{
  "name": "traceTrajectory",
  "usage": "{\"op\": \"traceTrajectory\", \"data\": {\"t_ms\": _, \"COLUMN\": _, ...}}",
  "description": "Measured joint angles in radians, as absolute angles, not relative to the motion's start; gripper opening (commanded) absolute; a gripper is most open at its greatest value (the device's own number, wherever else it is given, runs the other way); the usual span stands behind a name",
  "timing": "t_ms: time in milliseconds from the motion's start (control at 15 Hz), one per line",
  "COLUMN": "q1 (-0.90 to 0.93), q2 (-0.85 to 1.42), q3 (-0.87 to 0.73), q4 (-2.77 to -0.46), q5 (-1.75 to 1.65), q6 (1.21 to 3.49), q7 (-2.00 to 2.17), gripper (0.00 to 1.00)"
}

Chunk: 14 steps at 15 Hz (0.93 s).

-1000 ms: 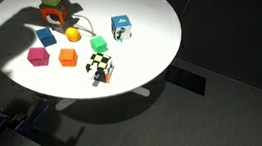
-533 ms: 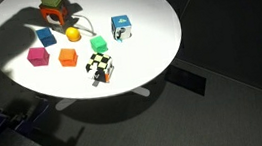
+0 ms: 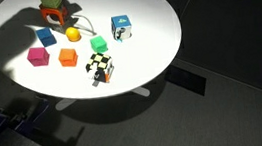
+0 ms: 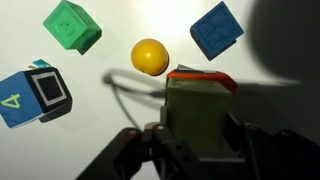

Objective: Put the yellow block on top of the square plush toy on the left

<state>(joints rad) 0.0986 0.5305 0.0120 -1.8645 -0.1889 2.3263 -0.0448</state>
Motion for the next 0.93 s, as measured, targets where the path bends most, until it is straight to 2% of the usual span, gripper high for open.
{"op": "traceTrajectory", "data": {"t_ms": 133, "q1": 0.099, "q2": 0.531, "q3": 0.012, "q4": -1.865, "q5": -0.189, "q6": 2.327, "q7": -0.045, "gripper": 0.99}}
{"op": "traceTrajectory", "data": {"t_ms": 200, "q1": 0.098, "q2": 0.531, "q3": 0.012, "q4": -1.865, "q5": -0.189, "q6": 2.328, "q7": -0.046, "gripper": 1.0}}
{"op": "traceTrajectory", "data": {"t_ms": 933, "q1": 0.081, "q2": 0.52, "q3": 0.009, "q4": -1.864, "q5": -0.187, "q6": 2.328, "q7": -0.045, "gripper": 1.0}}
